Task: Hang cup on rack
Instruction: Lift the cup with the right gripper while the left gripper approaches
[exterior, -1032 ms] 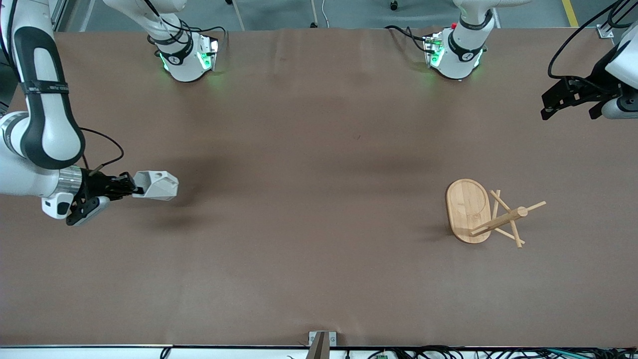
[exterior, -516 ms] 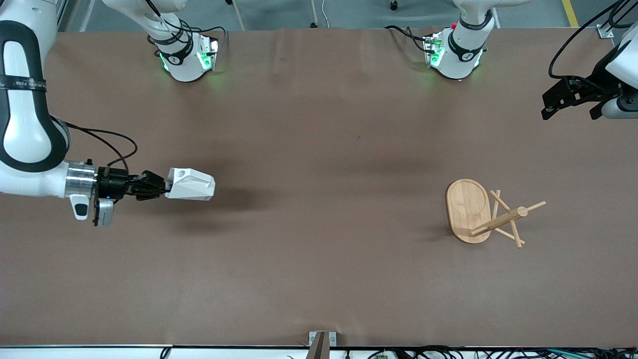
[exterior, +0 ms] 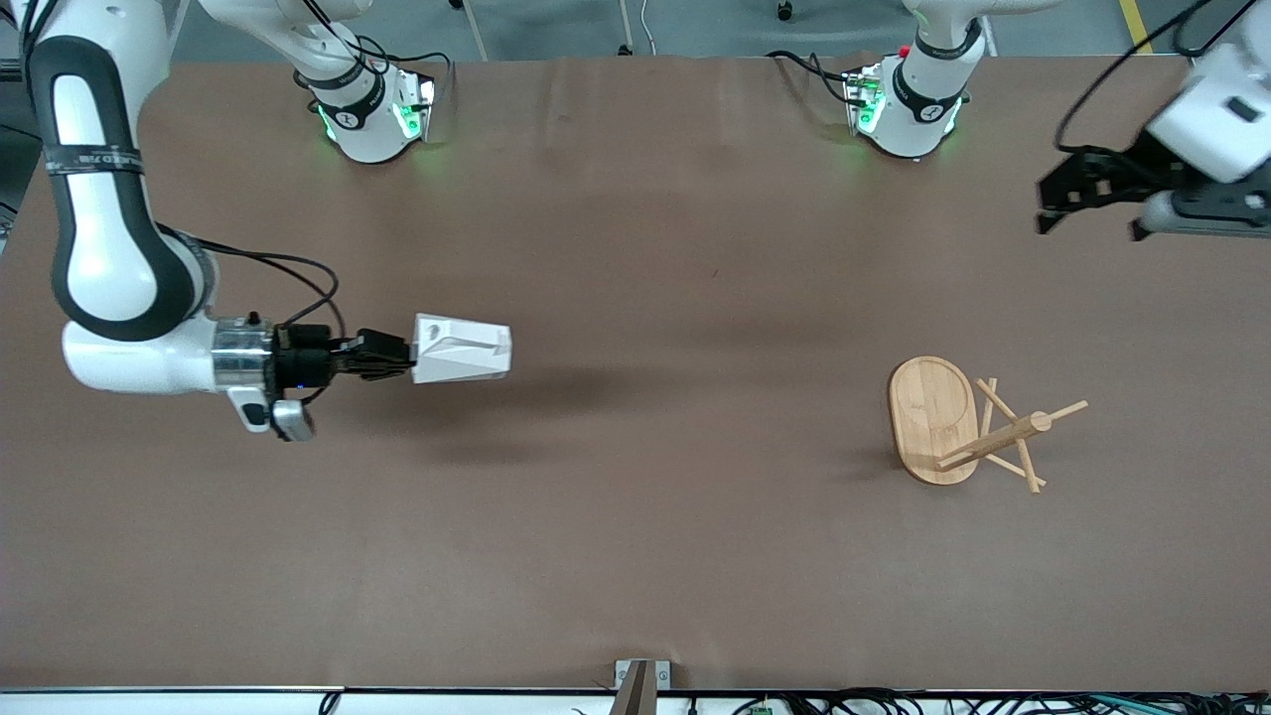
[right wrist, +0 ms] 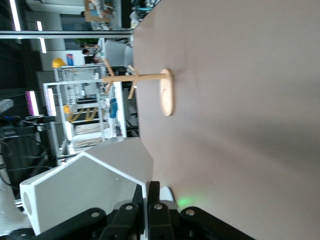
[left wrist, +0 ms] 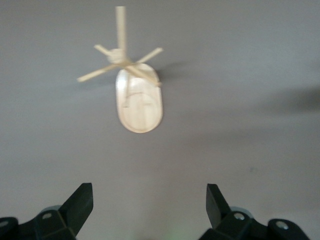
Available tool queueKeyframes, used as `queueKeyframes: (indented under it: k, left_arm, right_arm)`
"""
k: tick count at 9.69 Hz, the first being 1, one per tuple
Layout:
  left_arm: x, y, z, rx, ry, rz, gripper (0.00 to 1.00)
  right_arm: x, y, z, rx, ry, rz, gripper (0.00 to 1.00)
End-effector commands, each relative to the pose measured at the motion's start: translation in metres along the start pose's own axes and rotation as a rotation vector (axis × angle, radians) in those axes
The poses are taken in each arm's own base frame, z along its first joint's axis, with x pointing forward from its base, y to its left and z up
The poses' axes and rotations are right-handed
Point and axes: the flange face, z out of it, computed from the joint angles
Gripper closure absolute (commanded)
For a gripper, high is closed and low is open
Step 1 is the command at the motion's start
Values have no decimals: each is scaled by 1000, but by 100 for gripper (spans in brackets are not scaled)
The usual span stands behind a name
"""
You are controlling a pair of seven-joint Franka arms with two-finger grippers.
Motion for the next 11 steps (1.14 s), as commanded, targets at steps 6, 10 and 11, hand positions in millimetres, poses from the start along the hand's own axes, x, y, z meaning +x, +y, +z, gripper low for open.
queueKeyframes:
  k: [6,10,11]
  left_arm:
    - [-33,289,75,-90,41,533,0]
    - [-42,357,104,-140,132,769,0]
    - [-40,358,109,-139,133,837,1]
  right_arm:
    - [-21,-48,108,125,-107,69,100]
    - [-26,-56,129,158,-125,74,100]
    - [-27,-57,132,164,-131,73,100]
